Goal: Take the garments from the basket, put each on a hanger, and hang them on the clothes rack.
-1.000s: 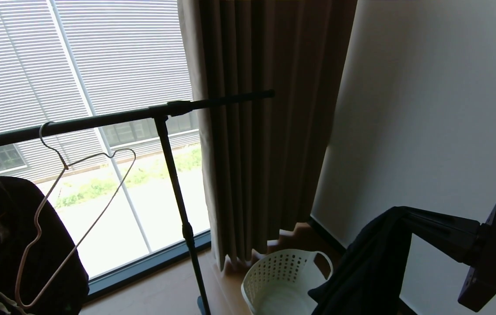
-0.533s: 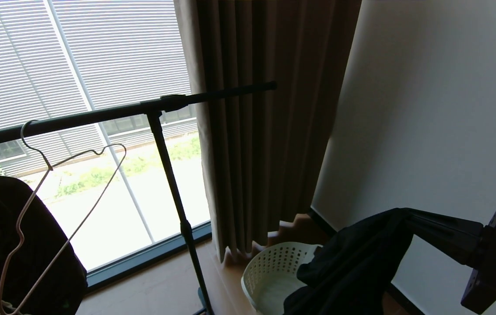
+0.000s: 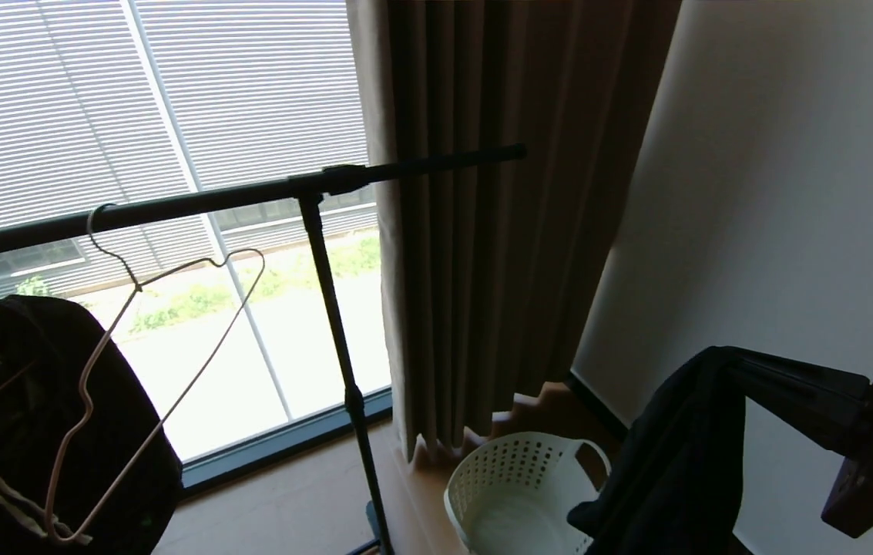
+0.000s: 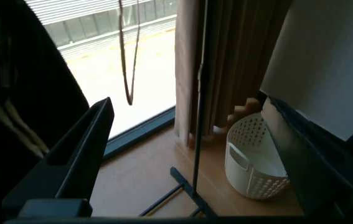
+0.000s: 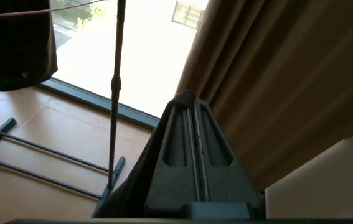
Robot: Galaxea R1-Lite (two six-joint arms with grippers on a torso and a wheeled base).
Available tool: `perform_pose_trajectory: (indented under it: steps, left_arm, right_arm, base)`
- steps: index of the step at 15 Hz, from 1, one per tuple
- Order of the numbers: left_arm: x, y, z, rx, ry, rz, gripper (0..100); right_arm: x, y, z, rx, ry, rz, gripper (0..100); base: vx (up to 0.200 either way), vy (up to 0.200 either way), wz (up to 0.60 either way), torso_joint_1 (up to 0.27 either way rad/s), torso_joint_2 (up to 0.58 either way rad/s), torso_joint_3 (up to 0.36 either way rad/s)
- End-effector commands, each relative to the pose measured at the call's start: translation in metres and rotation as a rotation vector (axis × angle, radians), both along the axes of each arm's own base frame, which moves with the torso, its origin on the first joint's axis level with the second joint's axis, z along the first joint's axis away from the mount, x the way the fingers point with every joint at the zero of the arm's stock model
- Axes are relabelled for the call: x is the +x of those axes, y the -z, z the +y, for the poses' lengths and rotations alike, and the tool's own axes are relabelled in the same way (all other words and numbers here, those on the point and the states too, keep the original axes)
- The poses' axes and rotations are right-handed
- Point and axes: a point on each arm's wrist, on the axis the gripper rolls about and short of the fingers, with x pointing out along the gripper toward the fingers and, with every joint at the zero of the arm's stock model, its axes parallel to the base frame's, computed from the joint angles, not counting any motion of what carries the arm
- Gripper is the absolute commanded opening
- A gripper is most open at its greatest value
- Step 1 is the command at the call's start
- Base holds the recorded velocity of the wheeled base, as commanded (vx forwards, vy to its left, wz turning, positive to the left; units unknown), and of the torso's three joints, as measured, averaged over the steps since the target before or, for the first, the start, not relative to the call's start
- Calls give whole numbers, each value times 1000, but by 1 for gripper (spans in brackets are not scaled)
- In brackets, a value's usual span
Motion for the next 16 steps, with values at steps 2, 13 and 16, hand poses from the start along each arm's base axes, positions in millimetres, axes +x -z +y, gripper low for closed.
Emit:
perform_pose_trajectory:
  steps: [2,13,16]
  left_arm:
    - [0,0,0,2,0,2,100]
    - [0,0,0,5,-1,2,100]
    - [0,0,0,5,-1,2,100]
  right_arm:
    - [0,1,0,-3,-1,4,0]
    - [0,2,0,-7,0,7,0]
    - [0,2,0,-7,2,7,0]
  base:
    - [0,0,600,12,5,0]
    - [-73,18,55,2,2,0]
    - [-133,200,0,-10,-1,5]
